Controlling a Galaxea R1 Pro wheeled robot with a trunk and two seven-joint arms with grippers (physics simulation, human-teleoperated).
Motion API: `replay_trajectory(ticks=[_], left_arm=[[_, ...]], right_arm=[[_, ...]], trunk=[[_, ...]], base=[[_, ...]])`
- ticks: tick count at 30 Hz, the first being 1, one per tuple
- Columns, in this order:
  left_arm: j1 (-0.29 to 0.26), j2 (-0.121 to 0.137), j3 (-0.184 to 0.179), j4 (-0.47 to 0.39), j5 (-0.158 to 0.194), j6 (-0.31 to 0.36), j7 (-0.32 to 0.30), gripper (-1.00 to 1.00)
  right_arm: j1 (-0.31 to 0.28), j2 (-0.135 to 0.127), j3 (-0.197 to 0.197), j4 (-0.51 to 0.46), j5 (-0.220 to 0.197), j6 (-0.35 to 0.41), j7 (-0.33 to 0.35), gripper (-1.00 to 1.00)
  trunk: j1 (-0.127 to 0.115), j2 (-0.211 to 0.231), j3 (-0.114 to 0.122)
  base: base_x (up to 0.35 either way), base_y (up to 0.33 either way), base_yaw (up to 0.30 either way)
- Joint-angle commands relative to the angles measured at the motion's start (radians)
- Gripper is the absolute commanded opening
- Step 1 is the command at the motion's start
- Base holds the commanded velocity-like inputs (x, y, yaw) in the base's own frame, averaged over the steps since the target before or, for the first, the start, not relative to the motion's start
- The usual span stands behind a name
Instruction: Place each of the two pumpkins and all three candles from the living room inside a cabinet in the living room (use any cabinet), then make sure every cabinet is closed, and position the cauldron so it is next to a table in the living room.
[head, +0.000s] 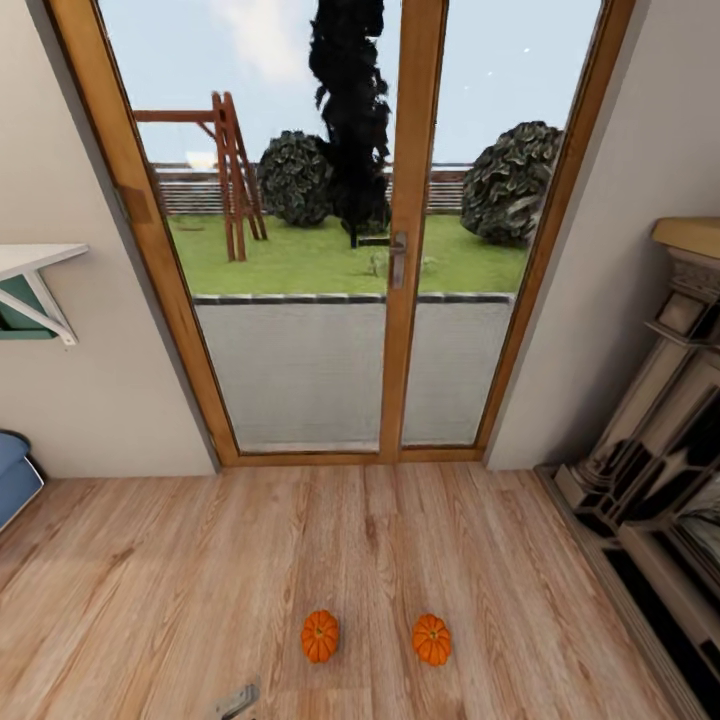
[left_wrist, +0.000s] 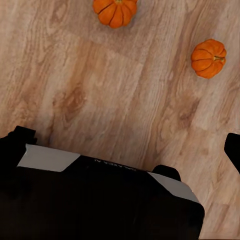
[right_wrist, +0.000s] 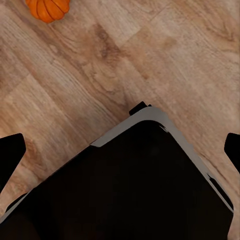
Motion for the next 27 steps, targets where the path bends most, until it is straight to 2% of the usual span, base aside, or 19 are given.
replay_trajectory(ticks=[1, 4, 8, 17, 20, 23, 25, 27], left_arm=[[0.001, 0.002, 0.0, 0.023, 0.008, -0.03, -0.002, 1.0], [0.003, 0.007, 0.0, 0.062, 0.011, -0.12, -0.003, 1.0], [0.003, 0.003, -0.003, 0.083, 0.011, -0.158, 0.002, 1.0], [0.003, 0.01, -0.003, 0.091, 0.012, -0.167, -0.013, 1.0], [0.003, 0.011, -0.002, 0.091, 0.012, -0.167, -0.013, 1.0], [0.003, 0.012, -0.001, 0.091, 0.009, -0.163, -0.014, 1.0], [0.003, 0.012, 0.0, 0.089, 0.008, -0.16, -0.015, 1.0], [0.003, 0.013, 0.002, 0.087, 0.008, -0.158, -0.016, 1.0]], right_arm=[[-0.002, 0.0, -0.008, 0.004, -0.001, -0.004, 0.008, 1.0], [-0.002, 0.001, -0.007, 0.004, -0.001, -0.004, 0.008, 1.0], [-0.002, 0.001, -0.007, 0.004, -0.001, -0.004, 0.008, 1.0], [-0.002, 0.003, -0.01, -0.009, -0.005, -0.007, 0.009, 1.0], [-0.002, -0.004, -0.015, -0.011, -0.007, 0.013, 0.02, 1.0], [-0.002, -0.028, -0.017, -0.021, -0.009, 0.108, 0.098, 1.0], [-0.002, -0.067, -0.018, -0.058, -0.026, 0.183, 0.188, 1.0], [-0.002, -0.102, -0.018, -0.12, -0.068, 0.255, 0.294, 1.0]], trunk=[[0.001, -0.002, -0.002], [0.001, -0.002, -0.002], [0.001, -0.002, -0.002], [0.001, -0.002, -0.002], [0.001, -0.002, -0.002], [0.001, -0.002, -0.002], [0.001, -0.002, -0.002], [0.001, -0.002, -0.002]], base=[[0.0, 0.0, 0.0], [0.002, 0.0, 0.0], [0.134, 0.0, 0.0], [0.064, -0.004, 0.0], [0.001, 0.0, 0.0], [0.0, 0.0, 0.0], [0.0, 0.0, 0.0], [0.0, 0.0, 0.0]])
